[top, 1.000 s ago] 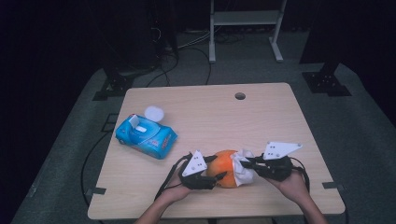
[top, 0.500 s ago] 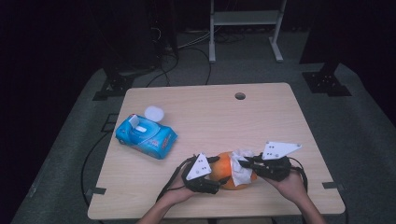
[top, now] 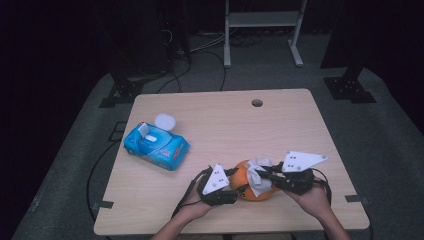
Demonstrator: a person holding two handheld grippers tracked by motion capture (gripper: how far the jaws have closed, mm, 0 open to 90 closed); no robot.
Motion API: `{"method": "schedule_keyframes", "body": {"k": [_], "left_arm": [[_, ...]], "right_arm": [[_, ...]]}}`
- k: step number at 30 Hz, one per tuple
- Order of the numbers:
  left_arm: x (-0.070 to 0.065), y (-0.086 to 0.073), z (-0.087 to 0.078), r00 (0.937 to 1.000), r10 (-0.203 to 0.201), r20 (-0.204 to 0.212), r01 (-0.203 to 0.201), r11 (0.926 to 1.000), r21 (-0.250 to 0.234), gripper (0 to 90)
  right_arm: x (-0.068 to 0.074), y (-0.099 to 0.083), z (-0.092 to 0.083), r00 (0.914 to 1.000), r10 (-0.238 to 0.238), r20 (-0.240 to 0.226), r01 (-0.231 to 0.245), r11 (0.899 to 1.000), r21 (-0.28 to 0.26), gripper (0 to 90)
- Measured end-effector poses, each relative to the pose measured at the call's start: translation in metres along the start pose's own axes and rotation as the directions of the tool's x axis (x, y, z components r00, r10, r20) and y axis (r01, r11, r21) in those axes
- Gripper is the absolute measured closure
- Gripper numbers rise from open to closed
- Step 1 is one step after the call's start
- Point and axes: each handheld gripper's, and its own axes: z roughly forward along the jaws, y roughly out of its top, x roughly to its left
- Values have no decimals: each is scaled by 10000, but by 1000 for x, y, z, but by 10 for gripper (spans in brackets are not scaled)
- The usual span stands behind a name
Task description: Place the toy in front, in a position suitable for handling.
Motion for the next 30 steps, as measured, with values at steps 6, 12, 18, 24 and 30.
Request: {"method": "schedule_keyframes", "body": {"k": [6, 12, 18, 24, 30], "left_arm": [[6, -7, 1, 9974, -633, 348, 637, 9979, -96, 306], [6, -10, 5, 9972, -657, 350, 656, 9978, 40, 351], [-8, -3, 5, 9992, 204, 330, -200, 9997, -112, 421], [-2, -9, 4, 9992, -24, 393, 28, 9999, -110, 425], [5, -9, 8, 9890, -1262, 778, 1274, 9918, -107, 158]], "right_arm": [[-5, -7, 2, 9999, -79, 66, 74, 9979, 643, 835], [-7, -8, 0, 9994, 183, -306, -161, 9973, 711, 835], [11, 7, 8, 9984, -262, -509, 279, 9990, 343, 836], [2, 2, 4, 9995, -318, -45, 321, 9958, 858, 839], [-12, -13, -5, 9989, 405, -239, -382, 9950, 921, 838]]}}
